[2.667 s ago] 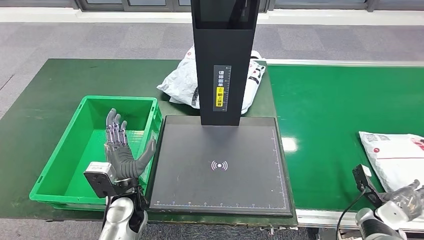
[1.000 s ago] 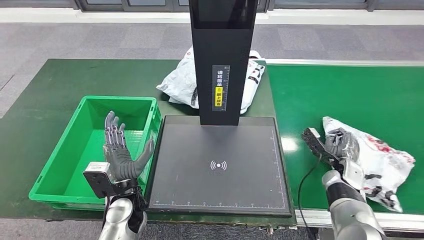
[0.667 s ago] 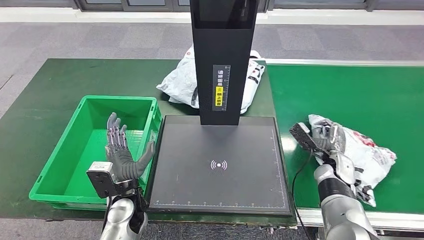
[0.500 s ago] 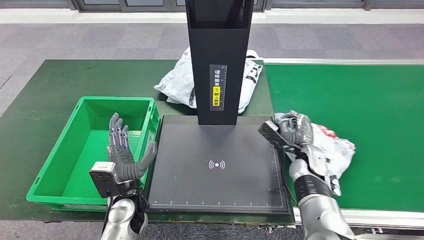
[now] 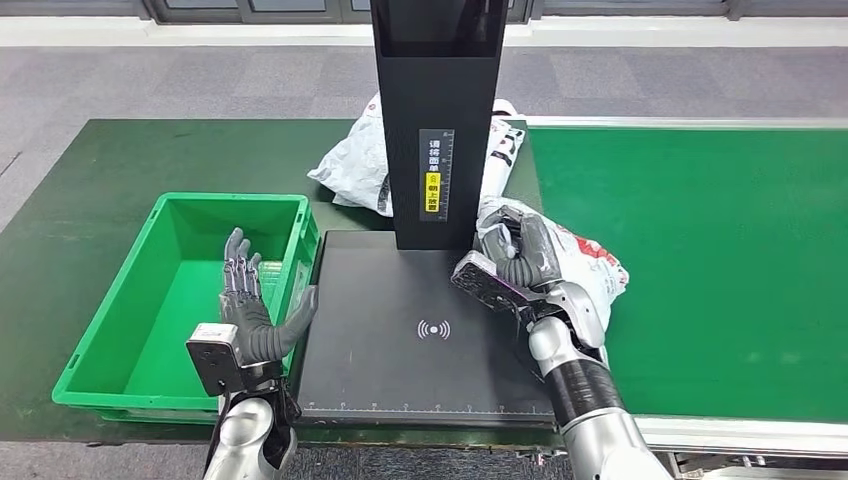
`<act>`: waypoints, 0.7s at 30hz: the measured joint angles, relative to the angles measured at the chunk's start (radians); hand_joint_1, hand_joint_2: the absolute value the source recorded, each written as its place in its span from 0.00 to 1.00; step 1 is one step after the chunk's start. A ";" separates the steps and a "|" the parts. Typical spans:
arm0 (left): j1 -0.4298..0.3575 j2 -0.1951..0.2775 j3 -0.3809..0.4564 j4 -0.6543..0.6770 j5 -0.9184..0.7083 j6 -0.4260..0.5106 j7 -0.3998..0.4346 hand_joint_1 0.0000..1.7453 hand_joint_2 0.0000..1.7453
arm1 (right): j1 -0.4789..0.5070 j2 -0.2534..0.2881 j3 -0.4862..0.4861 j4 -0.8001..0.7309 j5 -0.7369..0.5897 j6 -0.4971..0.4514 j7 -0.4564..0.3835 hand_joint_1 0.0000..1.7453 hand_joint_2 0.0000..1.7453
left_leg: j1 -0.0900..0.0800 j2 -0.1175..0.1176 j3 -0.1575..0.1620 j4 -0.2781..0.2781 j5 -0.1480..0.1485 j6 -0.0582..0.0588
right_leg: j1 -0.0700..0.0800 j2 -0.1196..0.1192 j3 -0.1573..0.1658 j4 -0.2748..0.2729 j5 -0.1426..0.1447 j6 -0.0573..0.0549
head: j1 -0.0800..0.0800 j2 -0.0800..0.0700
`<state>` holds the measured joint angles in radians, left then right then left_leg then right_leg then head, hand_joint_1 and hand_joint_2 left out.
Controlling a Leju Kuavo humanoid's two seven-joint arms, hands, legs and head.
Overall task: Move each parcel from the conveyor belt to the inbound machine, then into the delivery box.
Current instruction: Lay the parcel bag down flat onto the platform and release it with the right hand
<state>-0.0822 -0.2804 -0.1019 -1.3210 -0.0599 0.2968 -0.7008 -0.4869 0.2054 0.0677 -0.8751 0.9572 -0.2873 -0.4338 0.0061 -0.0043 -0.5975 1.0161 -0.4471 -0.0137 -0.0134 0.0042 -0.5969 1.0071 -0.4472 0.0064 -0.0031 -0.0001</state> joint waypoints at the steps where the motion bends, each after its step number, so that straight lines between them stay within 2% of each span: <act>1: 0.000 0.000 0.000 0.000 0.000 0.000 0.000 0.00 1.00 | 0.002 0.000 0.006 -0.006 -0.001 0.000 0.000 1.00 1.00 | 0.000 0.000 0.000 0.000 0.000 0.000 | 0.000 0.000 0.000 0.000 0.000 0.000 | 0.000 0.000; 14: -0.004 0.000 0.000 0.025 0.003 -0.002 0.000 0.00 1.00 | 0.026 0.031 0.130 -0.075 -0.177 0.090 -0.082 1.00 1.00 | 0.000 0.002 0.000 0.000 0.000 0.000 | 0.001 0.001 -0.001 0.000 0.000 -0.001 | 0.000 0.000; 21: -0.012 0.000 -0.024 0.050 0.011 0.004 0.000 0.00 1.00 | -0.001 0.091 0.207 -0.027 -0.233 0.108 -0.110 1.00 1.00 | 0.000 0.002 0.000 0.000 0.000 0.000 | 0.001 0.001 -0.002 0.000 0.000 -0.001 | 0.000 0.000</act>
<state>-0.0947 -0.2804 -0.1256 -1.2705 -0.0492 0.3004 -0.7008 -0.4882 0.2961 0.2747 -0.9018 0.7238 -0.1795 -0.5443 0.0064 -0.0022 -0.5979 1.0159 -0.4468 -0.0142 -0.0129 0.0053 -0.5989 1.0072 -0.4469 0.0057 -0.0031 -0.0002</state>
